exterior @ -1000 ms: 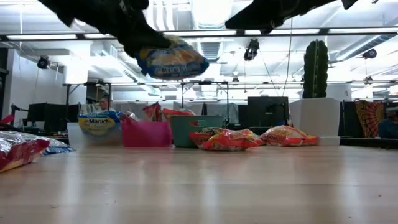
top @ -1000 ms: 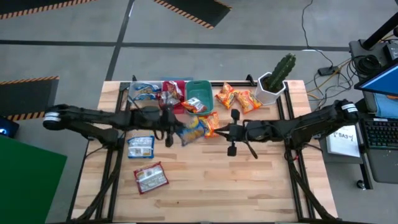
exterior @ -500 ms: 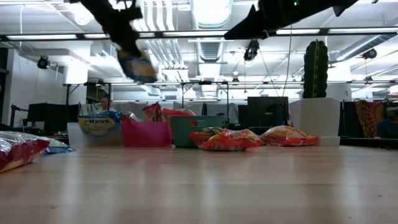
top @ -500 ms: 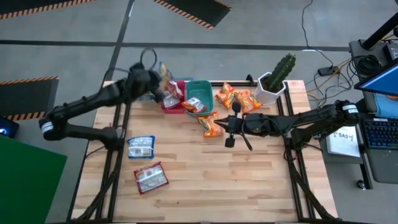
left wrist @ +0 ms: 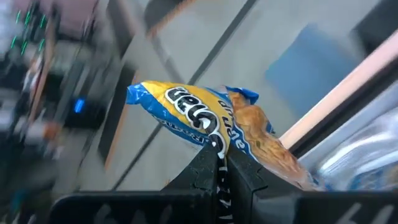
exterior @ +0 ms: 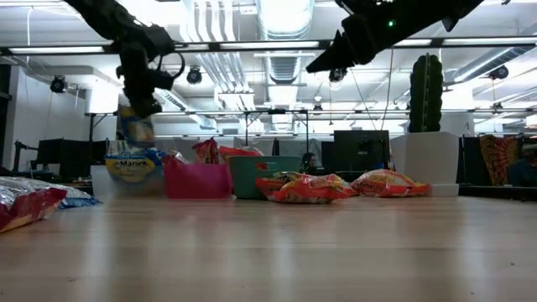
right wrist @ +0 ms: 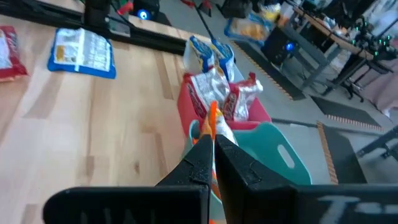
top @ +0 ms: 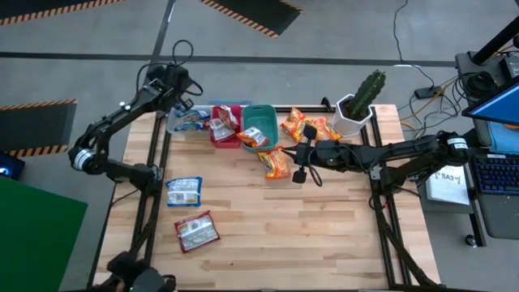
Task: Sort Maruchan noodles
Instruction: Put the blue noodle pack into the transparent bin
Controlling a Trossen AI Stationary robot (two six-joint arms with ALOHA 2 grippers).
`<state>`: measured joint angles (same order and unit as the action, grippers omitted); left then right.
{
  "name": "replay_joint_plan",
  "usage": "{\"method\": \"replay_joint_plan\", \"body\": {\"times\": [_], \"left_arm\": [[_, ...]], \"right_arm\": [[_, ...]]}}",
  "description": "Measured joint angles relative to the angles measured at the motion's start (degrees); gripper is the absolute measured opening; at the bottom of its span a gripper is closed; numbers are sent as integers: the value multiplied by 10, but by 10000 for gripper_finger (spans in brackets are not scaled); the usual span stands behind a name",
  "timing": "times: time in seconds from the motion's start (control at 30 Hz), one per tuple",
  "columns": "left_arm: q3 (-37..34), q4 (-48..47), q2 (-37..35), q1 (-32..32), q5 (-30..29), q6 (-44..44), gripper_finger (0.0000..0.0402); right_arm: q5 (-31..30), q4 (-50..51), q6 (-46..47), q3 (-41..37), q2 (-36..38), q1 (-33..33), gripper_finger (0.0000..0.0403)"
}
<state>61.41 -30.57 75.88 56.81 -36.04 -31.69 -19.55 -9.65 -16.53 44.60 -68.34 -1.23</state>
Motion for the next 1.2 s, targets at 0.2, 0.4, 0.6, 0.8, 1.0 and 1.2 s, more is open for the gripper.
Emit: {"method": "replay_joint_plan", "body": {"times": [0.2, 0.4, 0.6, 0.8, 1.0, 1.2], "left_arm": [[30, -84, 43, -4, -56, 68, 0], [44, -167, 89, -12, -86, 116, 0], [45, -201, 119, -27, -147, 128, 0], [45, -276, 129, -51, -185, 144, 0], [45, -337, 120, -67, -169, 105, 0], [45, -307, 120, -67, -31, 73, 0]], "right_arm": [[0, 14, 9, 0, 0, -7, 9], [0, 15, 11, 0, 0, -7, 9], [0, 15, 16, 0, 0, -7, 9], [0, 17, 16, 0, 0, -7, 9], [1, 17, 16, 0, 0, -7, 9], [1, 17, 16, 0, 0, -7, 9]]}}
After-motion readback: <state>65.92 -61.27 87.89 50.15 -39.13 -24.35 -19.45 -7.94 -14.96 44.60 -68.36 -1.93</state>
